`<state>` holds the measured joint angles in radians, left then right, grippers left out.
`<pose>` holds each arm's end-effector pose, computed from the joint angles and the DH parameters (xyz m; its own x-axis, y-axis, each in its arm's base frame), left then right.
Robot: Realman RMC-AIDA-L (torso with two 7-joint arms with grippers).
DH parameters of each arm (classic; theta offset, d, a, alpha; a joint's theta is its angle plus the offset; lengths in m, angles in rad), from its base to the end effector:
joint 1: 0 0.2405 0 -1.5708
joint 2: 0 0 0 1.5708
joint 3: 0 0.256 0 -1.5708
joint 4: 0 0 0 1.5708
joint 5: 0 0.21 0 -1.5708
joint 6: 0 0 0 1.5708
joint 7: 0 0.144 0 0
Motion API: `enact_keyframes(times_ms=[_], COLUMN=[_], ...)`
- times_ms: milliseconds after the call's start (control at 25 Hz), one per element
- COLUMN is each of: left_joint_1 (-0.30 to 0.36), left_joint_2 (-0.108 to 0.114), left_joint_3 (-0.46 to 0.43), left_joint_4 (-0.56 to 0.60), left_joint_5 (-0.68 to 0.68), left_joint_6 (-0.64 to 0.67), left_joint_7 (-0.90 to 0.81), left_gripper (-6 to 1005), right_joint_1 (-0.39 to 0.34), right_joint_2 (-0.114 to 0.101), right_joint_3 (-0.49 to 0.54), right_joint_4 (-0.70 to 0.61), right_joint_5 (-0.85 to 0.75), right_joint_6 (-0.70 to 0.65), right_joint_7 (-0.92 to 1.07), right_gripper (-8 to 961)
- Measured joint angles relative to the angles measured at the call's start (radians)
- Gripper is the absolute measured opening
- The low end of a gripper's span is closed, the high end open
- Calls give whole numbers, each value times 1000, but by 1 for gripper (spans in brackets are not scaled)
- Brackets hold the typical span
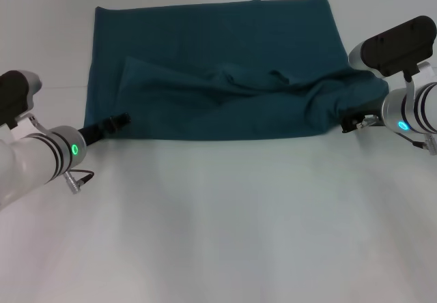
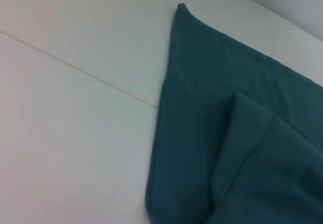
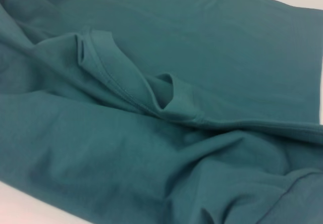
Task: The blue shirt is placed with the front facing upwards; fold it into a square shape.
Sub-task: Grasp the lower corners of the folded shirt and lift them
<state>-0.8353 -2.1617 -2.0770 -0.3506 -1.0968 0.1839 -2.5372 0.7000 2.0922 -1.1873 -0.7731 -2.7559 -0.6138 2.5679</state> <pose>-0.2617 0.4488 -0.0613 0.1807 0.6060 0.7747 0.9374 0.1322 -0.3221 0.2633 0.4478 0.0007 0.7322 -0.6418 -0.2279 -0.5358 -0.3362 -0.7745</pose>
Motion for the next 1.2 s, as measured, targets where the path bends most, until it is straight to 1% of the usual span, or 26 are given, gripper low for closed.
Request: enact_keyframes(times_ms=[320, 520, 920, 1200], left_joint_1=[-2, -21, -28, -22], left_joint_2=[1, 6, 12, 13], left_joint_3=[0, 0, 8, 12], left_joint_4=[0, 36, 48, 49], left_joint_5=[0, 0, 6, 9], left_joint_6=[-10, -19, -22, -23], left_joint_7=[0, 0, 10, 12], left_gripper=[906, 905, 676, 523], right_joint_1=[1, 1, 7, 7], right_joint_2=[0, 0, 0, 0], right_joint_3=[-2, -2, -6, -6], right_joint_4=[2, -3, -3, -2], right_joint_5=[-2, -2, -2, -2], right_joint_6=[3, 3, 3, 3], right_joint_7=[-1, -2, -2, -2], right_gripper=[25, 25, 25, 24])
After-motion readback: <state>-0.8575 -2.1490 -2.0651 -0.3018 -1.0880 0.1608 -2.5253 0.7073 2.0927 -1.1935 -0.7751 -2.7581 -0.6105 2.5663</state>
